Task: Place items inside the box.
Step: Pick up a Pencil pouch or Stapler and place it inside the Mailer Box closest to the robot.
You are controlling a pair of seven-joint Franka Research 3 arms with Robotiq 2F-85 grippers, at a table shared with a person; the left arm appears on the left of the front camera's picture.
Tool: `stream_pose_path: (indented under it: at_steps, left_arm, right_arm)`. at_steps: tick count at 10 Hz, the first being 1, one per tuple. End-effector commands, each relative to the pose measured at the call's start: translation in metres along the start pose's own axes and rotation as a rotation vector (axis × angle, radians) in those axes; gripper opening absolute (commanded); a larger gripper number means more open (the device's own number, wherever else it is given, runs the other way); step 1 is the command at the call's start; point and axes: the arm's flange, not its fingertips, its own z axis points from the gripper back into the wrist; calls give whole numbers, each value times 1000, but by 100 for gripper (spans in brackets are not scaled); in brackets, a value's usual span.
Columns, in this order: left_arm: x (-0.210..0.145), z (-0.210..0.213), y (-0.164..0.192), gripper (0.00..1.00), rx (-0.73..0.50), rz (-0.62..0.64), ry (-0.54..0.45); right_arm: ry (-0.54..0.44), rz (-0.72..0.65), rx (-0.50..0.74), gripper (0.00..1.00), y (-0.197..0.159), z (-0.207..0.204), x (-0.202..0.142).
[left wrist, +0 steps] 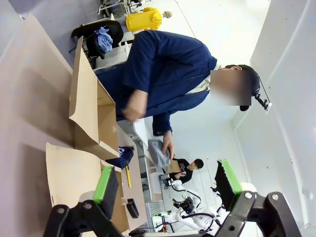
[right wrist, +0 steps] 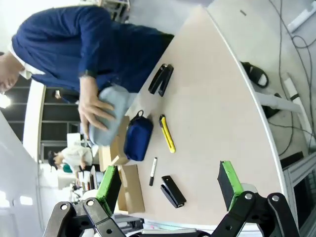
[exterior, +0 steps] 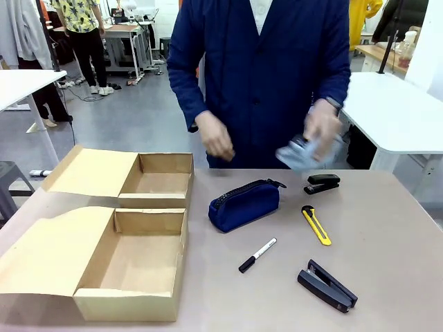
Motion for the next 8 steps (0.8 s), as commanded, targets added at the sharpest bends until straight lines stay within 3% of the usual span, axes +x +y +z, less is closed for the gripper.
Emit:
stream_pose_path:
  at_steps: [1, 4, 6, 7, 8]
  left_arm:
    - [0, -1, -2, 100, -21, -21, -10]
    - [0, -1, -2, 100, -21, -21, -10]
    - [0, -1, -2, 100, -21, -21, -10]
    - [0, -1, -2, 100, -21, -21, -10]
    - [0, -1, -2, 100, -21, -21, -10]
  right_arm:
    - [37, 130, -3, 100, 17, -28, 6]
    - [304, 584, -91, 100, 77, -156, -18]
    - [432, 829, -167, 100, 100, -232, -57]
    - [338, 824, -249, 100, 105, -241, -66]
    - [426, 679, -153, 100, 120, -206, -30]
